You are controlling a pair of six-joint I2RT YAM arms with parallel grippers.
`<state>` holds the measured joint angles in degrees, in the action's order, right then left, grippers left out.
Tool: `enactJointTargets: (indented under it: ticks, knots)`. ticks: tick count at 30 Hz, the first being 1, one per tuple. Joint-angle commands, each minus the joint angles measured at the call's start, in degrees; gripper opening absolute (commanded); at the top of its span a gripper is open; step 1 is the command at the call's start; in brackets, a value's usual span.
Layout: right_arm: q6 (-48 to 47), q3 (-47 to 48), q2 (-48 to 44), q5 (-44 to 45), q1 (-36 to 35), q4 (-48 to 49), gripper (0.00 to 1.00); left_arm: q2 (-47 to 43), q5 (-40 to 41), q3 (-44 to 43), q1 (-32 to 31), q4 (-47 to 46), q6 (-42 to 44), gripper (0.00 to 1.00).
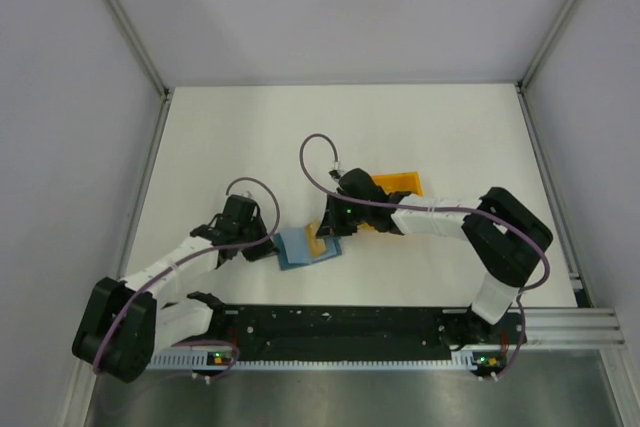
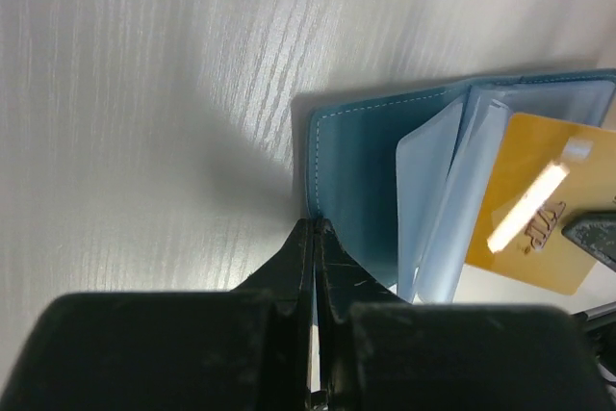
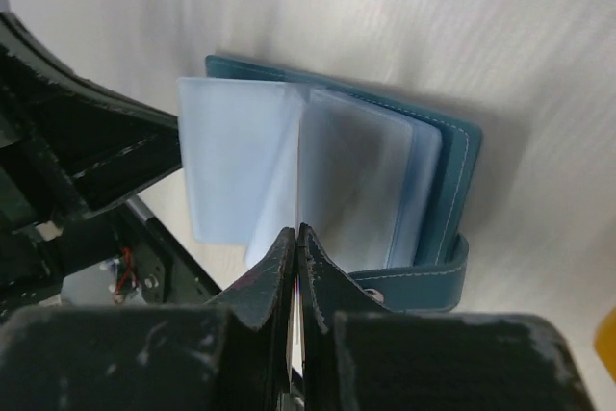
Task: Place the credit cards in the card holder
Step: Turn over the card slot in the card holder, then insert the credit card into the card holder.
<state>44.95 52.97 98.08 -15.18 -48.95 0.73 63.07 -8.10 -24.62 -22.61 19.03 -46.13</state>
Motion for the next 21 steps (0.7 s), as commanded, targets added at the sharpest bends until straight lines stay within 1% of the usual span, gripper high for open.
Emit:
enactJointTargets:
  ticks: [1, 5, 9, 13, 16, 21]
  knots:
    - [0.50, 3.80, -1.05, -6.70, -0.09, 5.86, 0.00, 0.39, -0.17, -0.16, -0.24, -2.50, 0.25, 0.00]
    - [-0.74, 3.99, -3.77, -7.93, -0.01, 7.69, 0.00, 0.30, 0.36, -0.16, -0.24, -2.07, 0.16, 0.00]
    - [-1.53, 4.95, -4.04, -8.03, -0.01, 5.51, 0.00, 0.13, 0.45, 0.10, -0.24, -2.33, -0.36, 0.00]
    - [-1.97, 3.02, -6.41, -3.29, 0.34, 4.20, 0.00, 0.13, 0.54, -0.16, -0.24, -1.89, -0.02, 0.00]
    - [-4.42, 3.89, -7.90, 2.94, 0.70, -2.38, 0.00, 0.12, 0.37, -0.08, -0.15, -1.80, 0.07, 0.00]
    - [-5.40, 2.84, -8.70, 6.56, 2.01, -5.56, 0.00, 0.13, 0.28, 0.10, -0.24, -1.98, 0.25, 0.00]
